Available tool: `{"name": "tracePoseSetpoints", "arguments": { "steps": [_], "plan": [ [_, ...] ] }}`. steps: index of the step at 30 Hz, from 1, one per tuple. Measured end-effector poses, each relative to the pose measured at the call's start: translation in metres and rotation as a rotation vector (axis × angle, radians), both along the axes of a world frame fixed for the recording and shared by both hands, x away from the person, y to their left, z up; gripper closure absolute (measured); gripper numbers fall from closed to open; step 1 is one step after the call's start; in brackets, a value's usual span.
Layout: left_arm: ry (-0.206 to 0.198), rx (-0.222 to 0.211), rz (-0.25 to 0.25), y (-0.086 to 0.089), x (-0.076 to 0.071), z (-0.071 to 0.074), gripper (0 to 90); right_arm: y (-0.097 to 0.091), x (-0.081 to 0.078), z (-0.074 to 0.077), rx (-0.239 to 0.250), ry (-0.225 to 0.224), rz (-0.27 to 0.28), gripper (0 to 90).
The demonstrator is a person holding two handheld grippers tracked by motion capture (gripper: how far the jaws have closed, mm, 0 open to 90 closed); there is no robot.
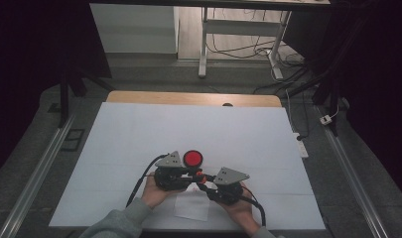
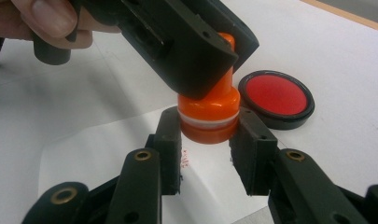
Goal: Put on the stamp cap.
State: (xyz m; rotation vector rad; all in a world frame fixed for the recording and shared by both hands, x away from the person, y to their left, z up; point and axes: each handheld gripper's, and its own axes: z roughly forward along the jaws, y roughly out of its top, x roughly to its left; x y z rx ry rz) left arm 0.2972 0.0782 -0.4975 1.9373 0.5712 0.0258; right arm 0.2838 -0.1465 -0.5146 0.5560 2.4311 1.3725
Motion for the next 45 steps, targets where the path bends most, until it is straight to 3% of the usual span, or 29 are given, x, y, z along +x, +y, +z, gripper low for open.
{"name": "tracePoseSetpoints", "arguments": {
  "steps": [12,26,45],
  "plan": [
    [-0.003,-0.001,0.003,-0.0008,-0.0003,-0.0007,72.3,0.0002,-0.0006,0.0005,0.002,-0.010,-0.005,64.0],
    [0.000,0.001,0.002,-0.0007,-0.0010,-0.0010,72.4,0.0016,-0.0033,0.0038,-0.036,-0.029,-0.011,64.4],
    [-0.015,-0.012,0.017,-0.0025,-0.0033,-0.0047,72.5,-0.0001,-0.0022,0.0029,-0.020,-0.013,-0.014,64.5]
  ]
}}
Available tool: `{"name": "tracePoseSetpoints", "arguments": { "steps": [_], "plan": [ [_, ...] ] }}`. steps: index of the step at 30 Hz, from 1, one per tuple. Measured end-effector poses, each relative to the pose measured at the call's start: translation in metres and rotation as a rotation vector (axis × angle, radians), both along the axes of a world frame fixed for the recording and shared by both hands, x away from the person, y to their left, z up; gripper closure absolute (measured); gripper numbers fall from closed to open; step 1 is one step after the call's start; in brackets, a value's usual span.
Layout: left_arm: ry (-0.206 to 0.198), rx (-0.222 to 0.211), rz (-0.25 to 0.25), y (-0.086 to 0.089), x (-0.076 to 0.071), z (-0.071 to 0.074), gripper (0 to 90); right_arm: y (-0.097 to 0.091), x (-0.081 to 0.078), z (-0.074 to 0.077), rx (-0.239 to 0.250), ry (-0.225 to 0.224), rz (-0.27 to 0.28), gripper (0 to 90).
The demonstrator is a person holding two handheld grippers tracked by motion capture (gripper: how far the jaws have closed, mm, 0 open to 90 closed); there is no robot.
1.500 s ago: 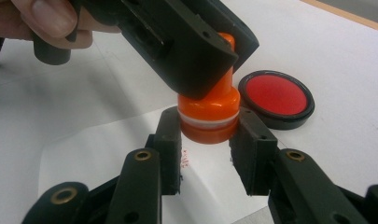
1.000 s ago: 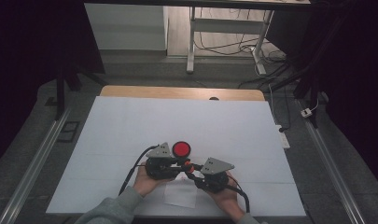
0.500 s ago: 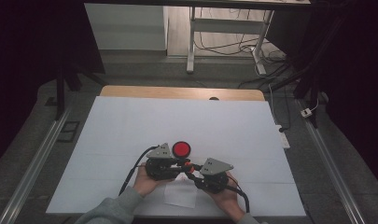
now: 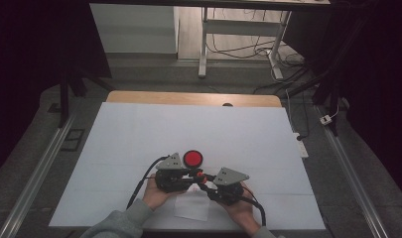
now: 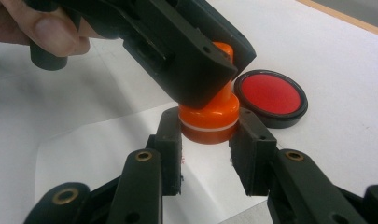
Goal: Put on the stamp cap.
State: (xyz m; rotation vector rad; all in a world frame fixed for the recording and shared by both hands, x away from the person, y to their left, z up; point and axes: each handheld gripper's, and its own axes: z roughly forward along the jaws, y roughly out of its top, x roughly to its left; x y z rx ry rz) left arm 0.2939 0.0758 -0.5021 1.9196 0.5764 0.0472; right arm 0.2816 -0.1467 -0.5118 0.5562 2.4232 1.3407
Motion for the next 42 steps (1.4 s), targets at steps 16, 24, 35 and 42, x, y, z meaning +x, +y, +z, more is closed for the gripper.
{"name": "tracePoseSetpoints", "arguments": {
  "steps": [16,24,35,42],
  "plan": [
    [0.008,0.010,0.000,-0.0012,0.0000,-0.0007,72.5,-0.0010,0.0004,-0.0020,-0.006,-0.003,0.013,64.2],
    [0.004,0.018,-0.001,-0.0014,0.0001,0.0014,72.3,-0.0010,0.0004,-0.0027,0.009,-0.005,0.011,63.9],
    [0.004,0.016,-0.004,-0.0019,0.0001,0.0023,72.3,-0.0025,0.0005,-0.0028,0.013,-0.005,0.013,63.1],
    [0.000,0.006,-0.002,-0.0005,0.0001,0.0041,72.3,-0.0038,0.0014,-0.0022,0.022,-0.009,-0.008,55.2]
  ]
}}
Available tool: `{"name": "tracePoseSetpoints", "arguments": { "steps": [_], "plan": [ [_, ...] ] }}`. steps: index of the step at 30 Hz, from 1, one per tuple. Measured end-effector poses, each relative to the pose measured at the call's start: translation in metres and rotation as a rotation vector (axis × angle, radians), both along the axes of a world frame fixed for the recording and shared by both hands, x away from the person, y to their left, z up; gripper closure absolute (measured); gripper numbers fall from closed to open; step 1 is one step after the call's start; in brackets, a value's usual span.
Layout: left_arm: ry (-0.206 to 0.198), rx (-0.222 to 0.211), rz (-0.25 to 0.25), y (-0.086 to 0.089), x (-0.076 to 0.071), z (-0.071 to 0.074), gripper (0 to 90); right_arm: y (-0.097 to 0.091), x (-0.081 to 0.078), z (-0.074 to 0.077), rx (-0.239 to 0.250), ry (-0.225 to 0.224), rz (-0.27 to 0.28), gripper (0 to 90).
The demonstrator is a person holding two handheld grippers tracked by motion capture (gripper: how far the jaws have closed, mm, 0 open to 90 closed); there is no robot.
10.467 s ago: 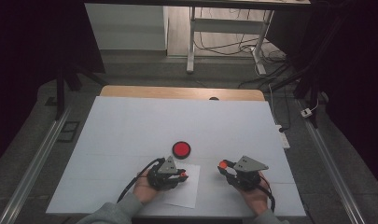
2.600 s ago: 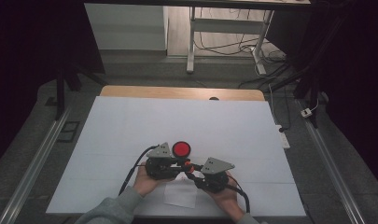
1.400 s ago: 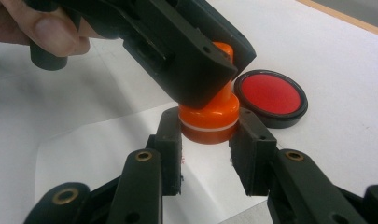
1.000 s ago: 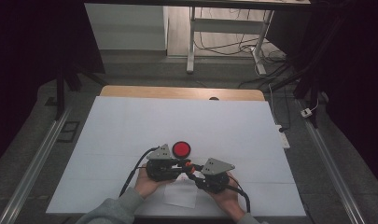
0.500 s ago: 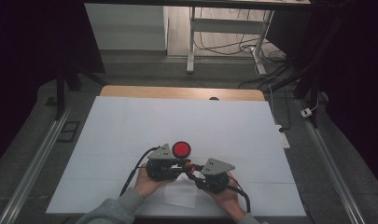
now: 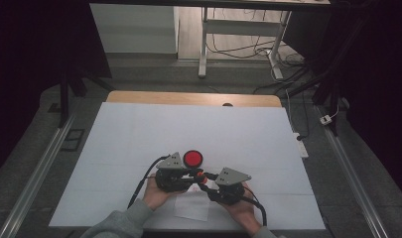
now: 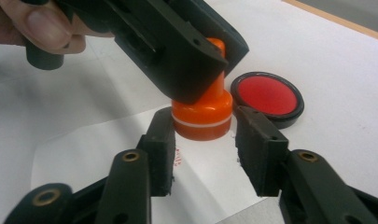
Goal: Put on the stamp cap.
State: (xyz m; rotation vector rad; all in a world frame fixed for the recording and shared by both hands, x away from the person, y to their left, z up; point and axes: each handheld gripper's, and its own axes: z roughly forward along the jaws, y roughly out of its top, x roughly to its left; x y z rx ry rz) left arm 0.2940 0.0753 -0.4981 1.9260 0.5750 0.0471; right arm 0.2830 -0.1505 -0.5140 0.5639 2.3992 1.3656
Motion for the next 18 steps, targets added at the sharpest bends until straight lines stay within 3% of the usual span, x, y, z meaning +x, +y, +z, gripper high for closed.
{"name": "tracePoseSetpoints", "arguments": {
  "steps": [11,18],
  "plan": [
    [-0.003,-0.010,0.015,0.005,0.002,0.003,72.3,-0.006,0.002,-0.001,-0.005,0.011,-0.005,48.6],
    [-0.003,-0.006,0.022,0.007,0.002,0.003,72.3,-0.019,0.005,0.001,-0.005,0.014,-0.025,45.1]
  ]
}}
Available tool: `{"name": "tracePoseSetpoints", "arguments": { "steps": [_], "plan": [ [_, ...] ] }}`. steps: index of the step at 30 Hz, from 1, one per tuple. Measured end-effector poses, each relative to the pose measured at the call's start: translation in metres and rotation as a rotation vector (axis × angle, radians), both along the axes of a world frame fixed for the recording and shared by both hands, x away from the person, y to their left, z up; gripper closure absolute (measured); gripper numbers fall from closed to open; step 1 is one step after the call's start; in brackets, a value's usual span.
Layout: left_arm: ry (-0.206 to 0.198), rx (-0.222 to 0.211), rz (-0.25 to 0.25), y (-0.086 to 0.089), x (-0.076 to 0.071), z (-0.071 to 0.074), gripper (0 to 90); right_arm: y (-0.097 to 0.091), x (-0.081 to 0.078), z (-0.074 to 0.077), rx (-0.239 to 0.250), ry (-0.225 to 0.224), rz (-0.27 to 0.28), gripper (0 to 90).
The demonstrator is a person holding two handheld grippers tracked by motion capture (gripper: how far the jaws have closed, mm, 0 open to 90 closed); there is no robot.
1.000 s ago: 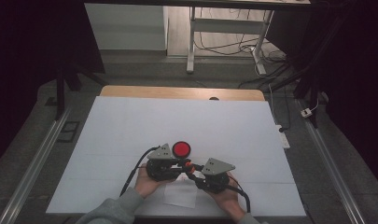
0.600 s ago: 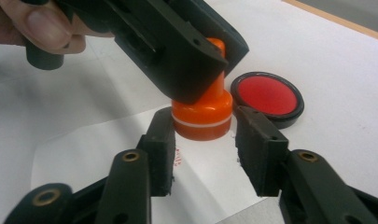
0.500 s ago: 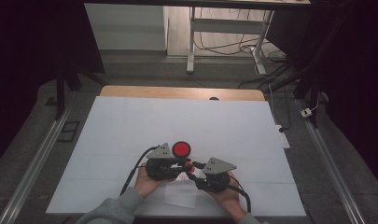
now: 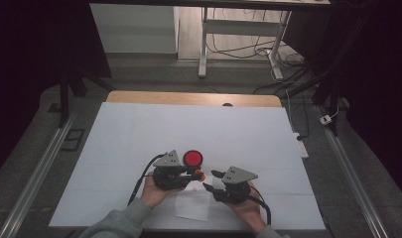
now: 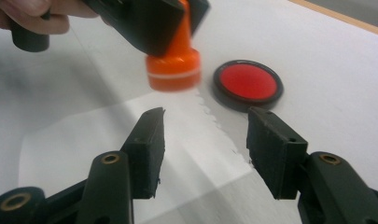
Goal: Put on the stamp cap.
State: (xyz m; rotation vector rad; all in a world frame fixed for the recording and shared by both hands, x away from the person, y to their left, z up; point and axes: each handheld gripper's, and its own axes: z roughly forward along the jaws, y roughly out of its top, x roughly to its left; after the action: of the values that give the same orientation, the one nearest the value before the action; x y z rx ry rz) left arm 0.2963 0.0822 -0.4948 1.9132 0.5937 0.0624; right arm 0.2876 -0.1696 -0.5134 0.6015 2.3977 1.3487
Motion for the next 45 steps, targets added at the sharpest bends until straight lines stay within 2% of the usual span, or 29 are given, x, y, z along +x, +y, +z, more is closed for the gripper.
{"name": "tracePoseSetpoints", "arguments": {
  "steps": [4,16,26,37,45],
  "plan": [
    [0.001,-0.002,0.004,0.001,0.000,0.001,72.3,-0.013,0.001,0.001,-0.017,0.002,-0.025,43.3],
    [0.007,0.001,0.016,0.006,0.003,0.001,72.3,-0.061,0.006,0.005,0.005,0.016,-0.125,42.7],
    [-0.001,0.007,0.032,0.012,0.006,0.004,72.3,-0.094,0.001,0.006,0.010,0.011,-0.200,42.6],
    [-0.005,-0.004,0.072,0.027,0.012,0.014,72.3,-0.112,-0.004,0.004,-0.010,0.006,-0.232,42.4],
    [-0.008,-0.021,0.107,0.039,0.017,0.022,72.2,-0.112,-0.002,0.004,-0.012,0.003,-0.232,42.2]
  ]
}}
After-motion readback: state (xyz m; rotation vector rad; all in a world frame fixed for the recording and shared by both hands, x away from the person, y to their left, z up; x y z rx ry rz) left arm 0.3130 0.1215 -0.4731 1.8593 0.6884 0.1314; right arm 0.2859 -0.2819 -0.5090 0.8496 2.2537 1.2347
